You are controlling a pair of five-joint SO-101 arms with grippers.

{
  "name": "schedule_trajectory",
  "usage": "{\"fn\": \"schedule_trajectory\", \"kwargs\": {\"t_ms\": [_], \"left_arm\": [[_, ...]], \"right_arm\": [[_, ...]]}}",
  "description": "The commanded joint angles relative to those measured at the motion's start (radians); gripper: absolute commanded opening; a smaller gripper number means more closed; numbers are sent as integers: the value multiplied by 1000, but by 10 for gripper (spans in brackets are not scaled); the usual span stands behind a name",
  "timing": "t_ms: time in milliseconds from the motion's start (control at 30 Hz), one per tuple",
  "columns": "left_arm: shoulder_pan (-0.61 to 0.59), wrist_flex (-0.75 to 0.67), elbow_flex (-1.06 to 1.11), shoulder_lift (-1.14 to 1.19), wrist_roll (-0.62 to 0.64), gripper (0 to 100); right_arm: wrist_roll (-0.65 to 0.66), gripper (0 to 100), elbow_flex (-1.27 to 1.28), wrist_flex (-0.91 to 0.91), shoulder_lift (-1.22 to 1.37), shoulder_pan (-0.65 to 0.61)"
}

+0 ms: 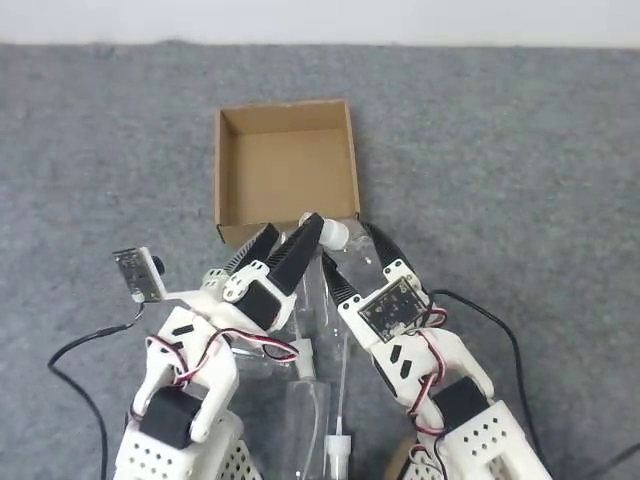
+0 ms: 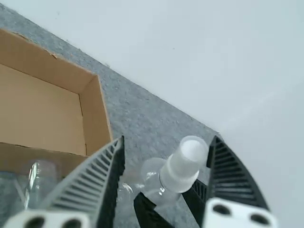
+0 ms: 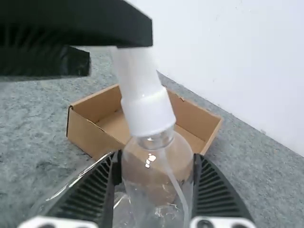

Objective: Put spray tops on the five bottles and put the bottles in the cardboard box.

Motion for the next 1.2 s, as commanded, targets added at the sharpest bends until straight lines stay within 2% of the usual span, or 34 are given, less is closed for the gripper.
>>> {"fn": "schedule_trajectory", "kwargs": {"t_ms": [0, 133, 333, 733, 867, 1167], "left_arm": [[-71, -38, -76, -20, 74, 258], [-143, -54, -79, -20, 120, 258], [-140, -61, -51, -20, 115, 258], [75, -57, 30, -15, 41, 257], [135, -60, 58, -17, -49, 257], [144, -60, 53, -18, -49, 257]], "right_arm": [[-9, 90, 2, -25, -21, -4], [-9, 90, 2, -27, -21, -4], [-9, 90, -5, -27, -21, -4], [-9, 90, -9, -27, -21, -4], [-9, 90, -5, -24, -21, -4], [-5, 90, 0, -16, -21, -2]]}}
